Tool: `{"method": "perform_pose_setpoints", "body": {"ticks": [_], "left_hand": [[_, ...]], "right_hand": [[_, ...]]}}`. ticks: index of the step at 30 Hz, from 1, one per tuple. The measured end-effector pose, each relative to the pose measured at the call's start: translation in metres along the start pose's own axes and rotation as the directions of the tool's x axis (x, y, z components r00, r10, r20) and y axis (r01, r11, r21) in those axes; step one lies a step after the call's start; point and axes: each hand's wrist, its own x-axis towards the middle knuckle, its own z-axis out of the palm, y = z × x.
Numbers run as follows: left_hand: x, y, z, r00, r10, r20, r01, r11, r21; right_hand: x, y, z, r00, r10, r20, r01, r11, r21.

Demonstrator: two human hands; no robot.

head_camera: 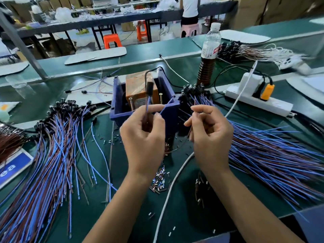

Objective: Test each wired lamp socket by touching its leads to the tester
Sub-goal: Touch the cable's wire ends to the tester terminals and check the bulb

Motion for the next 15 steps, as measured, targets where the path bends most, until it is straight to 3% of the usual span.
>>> {"method": "perform_pose_setpoints", "body": {"ticks": [3,5,6,8,10,12,14,15], "left_hand": [[-0.004,0.022,0.050,0.966,-0.138,0.220,0.147,0.989,-0.027],[-0.008,0.033,0.089,0.858,-0.299,0.419,0.319,0.947,0.022],[-0.010,0.037,0.110,0.758,-0.390,0.522,0.424,0.904,0.059],[-0.016,0.044,0.154,0.485,-0.537,0.690,0.659,0.743,0.115],[-0.021,0.049,0.191,0.249,-0.596,0.763,0.839,0.527,0.138],[-0.022,0.046,0.214,0.131,-0.621,0.773,0.947,0.308,0.087],[-0.015,0.038,0.227,0.103,-0.649,0.753,0.991,0.134,-0.021],[-0.010,0.034,0.230,0.116,-0.659,0.744,0.993,0.086,-0.078]], "right_hand": [[0.010,-0.009,-0.044,0.991,-0.031,-0.133,0.025,0.999,-0.048],[0.019,-0.013,-0.081,0.966,-0.035,-0.255,0.016,0.997,-0.073],[0.025,-0.014,-0.098,0.946,-0.036,-0.322,0.007,0.996,-0.088],[0.035,-0.016,-0.132,0.888,-0.020,-0.458,-0.042,0.991,-0.124],[0.044,-0.020,-0.161,0.831,0.000,-0.557,-0.106,0.982,-0.158],[0.047,-0.022,-0.182,0.801,-0.030,-0.599,-0.159,0.952,-0.260],[0.045,-0.028,-0.197,0.834,-0.188,-0.519,-0.123,0.854,-0.506],[0.044,-0.031,-0.200,0.869,-0.279,-0.408,-0.049,0.772,-0.633]]}}
